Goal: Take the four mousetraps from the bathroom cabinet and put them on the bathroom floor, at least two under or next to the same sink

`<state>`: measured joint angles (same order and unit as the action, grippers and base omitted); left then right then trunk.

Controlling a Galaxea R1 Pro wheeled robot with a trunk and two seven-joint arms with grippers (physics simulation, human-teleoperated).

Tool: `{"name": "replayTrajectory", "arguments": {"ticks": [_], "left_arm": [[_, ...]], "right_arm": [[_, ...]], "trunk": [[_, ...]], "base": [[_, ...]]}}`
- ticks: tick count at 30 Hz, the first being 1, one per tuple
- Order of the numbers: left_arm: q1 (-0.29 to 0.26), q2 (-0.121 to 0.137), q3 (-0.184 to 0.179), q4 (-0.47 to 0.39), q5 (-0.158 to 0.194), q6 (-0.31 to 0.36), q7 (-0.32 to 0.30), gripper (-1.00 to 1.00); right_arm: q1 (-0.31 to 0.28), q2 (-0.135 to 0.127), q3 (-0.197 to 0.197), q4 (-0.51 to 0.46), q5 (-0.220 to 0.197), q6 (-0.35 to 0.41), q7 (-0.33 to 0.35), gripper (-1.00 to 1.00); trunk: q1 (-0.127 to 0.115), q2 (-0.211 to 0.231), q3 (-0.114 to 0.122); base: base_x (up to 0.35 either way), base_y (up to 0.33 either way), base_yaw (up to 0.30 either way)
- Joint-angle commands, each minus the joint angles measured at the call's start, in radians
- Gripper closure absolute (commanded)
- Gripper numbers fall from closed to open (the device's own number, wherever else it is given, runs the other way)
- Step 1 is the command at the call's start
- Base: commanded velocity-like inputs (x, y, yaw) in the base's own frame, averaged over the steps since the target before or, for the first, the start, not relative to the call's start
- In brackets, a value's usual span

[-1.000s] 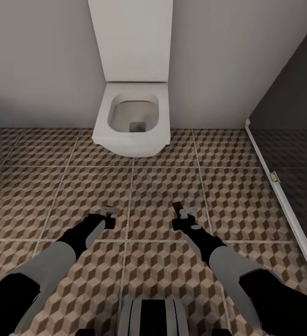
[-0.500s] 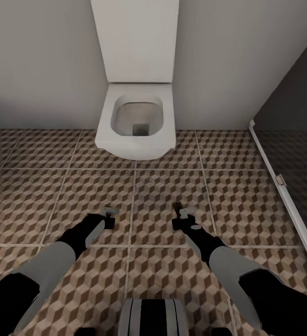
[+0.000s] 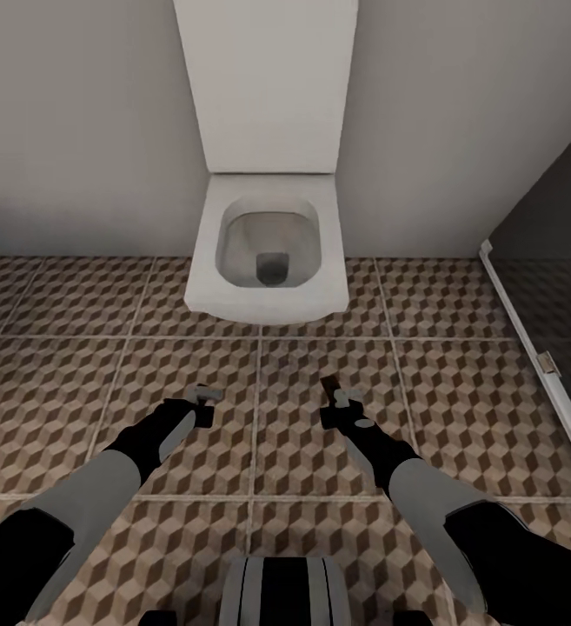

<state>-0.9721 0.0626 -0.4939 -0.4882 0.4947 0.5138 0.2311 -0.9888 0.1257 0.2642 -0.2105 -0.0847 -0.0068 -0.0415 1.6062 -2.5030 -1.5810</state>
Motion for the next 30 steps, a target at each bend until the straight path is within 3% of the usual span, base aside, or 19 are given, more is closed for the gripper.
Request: {"name": "replayTrajectory", "arguments": {"ticks": [1,6,9,25,30], "left_arm": [[0.0,0.001,-0.019,-0.003,0.007,0.005,0.009,1.0],[0.0,0.0,-0.083,-0.002,0.007,0.005,0.01,1.0],[0.0,0.0,-0.096,-0.001,0.007,0.005,0.011,1.0],[0.0,0.002,-0.103,0.0,0.007,0.004,0.011,1.0],[0.0,0.002,-0.103,-0.001,0.007,0.004,0.011,1.0]], "right_arm": [[-0.001,-0.001,0.008,0.0,-0.01,-0.001,-0.005,1.0],[-0.001,-0.001,0.008,0.0,-0.01,-0.001,-0.005,1.0],[-0.001,-0.001,0.008,0.0,-0.01,-0.001,-0.005,1.0],[-0.001,-0.001,0.008,0.0,-0.01,-0.001,-0.005,1.0],[-0.001,-0.001,0.008,0.0,-0.01,-0.001,-0.005,1.0]], "trunk": [[0.0,0.0,-0.001],[0.0,0.0,-0.001],[0.0,0.0,-0.001],[0.006,-0.003,-0.055],[0.006,-0.003,-0.055]], "base": [[0.075,0.007,0.0],[0.03,0.003,0.0],[0.005,0.001,0.0],[0.0,0.0,0.0],[0.0,0.0,0.0]]}}
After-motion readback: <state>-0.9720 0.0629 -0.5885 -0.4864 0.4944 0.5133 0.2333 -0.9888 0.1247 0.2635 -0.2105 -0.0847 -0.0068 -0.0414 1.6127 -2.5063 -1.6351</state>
